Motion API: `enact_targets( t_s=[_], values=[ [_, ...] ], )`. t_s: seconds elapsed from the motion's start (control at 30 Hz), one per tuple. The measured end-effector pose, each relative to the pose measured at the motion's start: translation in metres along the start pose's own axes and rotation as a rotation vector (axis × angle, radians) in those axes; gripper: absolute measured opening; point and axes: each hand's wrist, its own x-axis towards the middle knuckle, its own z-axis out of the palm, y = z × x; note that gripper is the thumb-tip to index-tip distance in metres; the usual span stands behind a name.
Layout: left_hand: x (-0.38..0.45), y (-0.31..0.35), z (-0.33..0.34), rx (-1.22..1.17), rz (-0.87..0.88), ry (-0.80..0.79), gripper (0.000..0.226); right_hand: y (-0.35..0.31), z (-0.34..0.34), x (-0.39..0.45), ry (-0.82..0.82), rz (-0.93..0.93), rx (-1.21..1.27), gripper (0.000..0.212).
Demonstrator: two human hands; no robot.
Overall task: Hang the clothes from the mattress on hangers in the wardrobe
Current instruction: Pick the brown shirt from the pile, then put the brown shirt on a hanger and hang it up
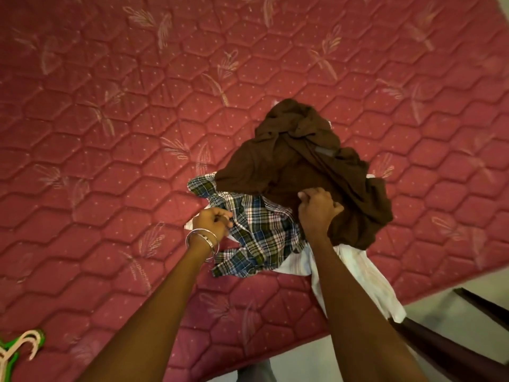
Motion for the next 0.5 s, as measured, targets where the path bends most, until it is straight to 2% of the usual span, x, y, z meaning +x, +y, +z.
enact_targets(
  t_s=[0.1, 0.2, 0.3, 0.4, 0.47, 0.5],
  values=[
    [-0.007, 0.018, 0.015, -0.127, -0.074, 0.013, 0.021, 0.001, -0.019, -0.001, 0.184, 0.099, 0.485, 0.014],
    [-0.018, 0.046, 0.030, -0.304, -0.127, -0.037, 0.022, -0.007, -0.039, -0.018, 0.265, 0.072, 0.653, 0.020],
    [-0.033, 0.073, 0.041, -0.451, -0.185, -0.132, 0.028, -0.020, -0.058, -0.042, 0.266, -0.138, 0.657, 0.017],
    [-0.040, 0.093, 0.048, -0.550, -0.357, -0.243, 0.041, -0.027, -0.072, -0.060, 0.234, -0.389, 0.559, 0.019],
    [-0.043, 0.097, 0.049, -0.515, -0.455, -0.313, 0.050, -0.028, -0.079, -0.072, 0.194, -0.528, 0.477, 0.022],
    [-0.044, 0.097, 0.049, -0.474, -0.469, -0.324, 0.047, -0.027, -0.081, -0.078, 0.165, -0.577, 0.456, 0.023]
  ],
)
